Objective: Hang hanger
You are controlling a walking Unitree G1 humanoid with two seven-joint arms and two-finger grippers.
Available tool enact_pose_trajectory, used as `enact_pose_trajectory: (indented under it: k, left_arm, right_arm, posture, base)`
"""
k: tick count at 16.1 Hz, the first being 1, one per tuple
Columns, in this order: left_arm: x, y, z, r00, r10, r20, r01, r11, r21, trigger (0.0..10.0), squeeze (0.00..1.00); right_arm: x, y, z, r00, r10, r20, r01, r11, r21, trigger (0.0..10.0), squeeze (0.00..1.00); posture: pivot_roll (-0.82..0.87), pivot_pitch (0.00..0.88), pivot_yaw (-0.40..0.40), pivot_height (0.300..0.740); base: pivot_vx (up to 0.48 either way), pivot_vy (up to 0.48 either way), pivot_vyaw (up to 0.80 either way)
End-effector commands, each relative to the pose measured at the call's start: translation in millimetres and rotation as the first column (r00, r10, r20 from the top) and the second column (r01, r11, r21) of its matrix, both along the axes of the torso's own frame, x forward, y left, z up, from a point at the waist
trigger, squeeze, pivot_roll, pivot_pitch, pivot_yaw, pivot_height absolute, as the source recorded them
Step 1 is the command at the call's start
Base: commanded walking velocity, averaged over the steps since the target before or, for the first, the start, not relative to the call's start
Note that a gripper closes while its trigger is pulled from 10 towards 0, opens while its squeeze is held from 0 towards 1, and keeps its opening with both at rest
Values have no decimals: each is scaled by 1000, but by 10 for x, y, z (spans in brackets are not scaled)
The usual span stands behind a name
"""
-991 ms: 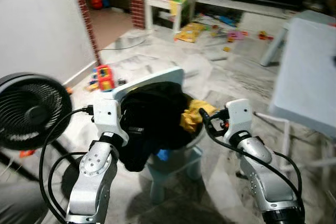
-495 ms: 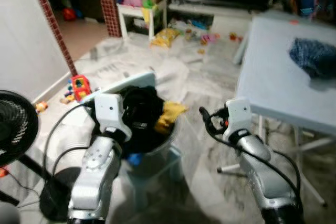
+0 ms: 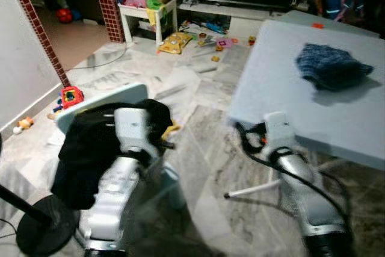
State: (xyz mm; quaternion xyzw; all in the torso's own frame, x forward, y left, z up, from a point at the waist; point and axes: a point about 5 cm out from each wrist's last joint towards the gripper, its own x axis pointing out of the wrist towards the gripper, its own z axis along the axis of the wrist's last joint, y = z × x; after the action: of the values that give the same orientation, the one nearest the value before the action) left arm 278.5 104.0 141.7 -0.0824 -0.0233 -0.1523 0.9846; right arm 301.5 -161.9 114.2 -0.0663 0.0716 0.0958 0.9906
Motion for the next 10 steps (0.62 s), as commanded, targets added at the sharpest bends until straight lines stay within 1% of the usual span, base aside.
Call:
enact_pose_trajectory:
  k: [1,3,8,9,10]
  left_arm:
    - [12,14,75,999,-9,31,9,1000,9,10000,0]
    - [19,9,73,1000,-12,29,12,1000,7,10000,0]
    - [71,-81,133,998,-40,45,41,999,-9,10000,0]
    - [77,-112,146,997,-64,51,64,998,-17,10000,0]
    - [78,-123,166,996,-62,56,65,997,-47,10000,0]
  right_arm:
    - [24,48,50,1000,2,22,-2,1000,11,10000,0]
    - [46,27,68,1000,-7,27,6,1000,11,10000,0]
    - [57,9,92,999,-19,39,18,1000,8,10000,0]
    - [58,7,94,999,-21,40,20,1000,6,10000,0]
    - [57,2,97,999,-23,41,23,1000,5,10000,0]
  posture:
    - [-147,0,9,740]
    - [-151,0,12,740]
    - [-162,0,18,740]
    - [-163,0,18,740]
    - [-166,0,18,740]
  base:
    - [0,-349,0]
    - [0,-343,0]
    - [0,-316,0]
    - [0,-285,0]
    - [0,0,0]
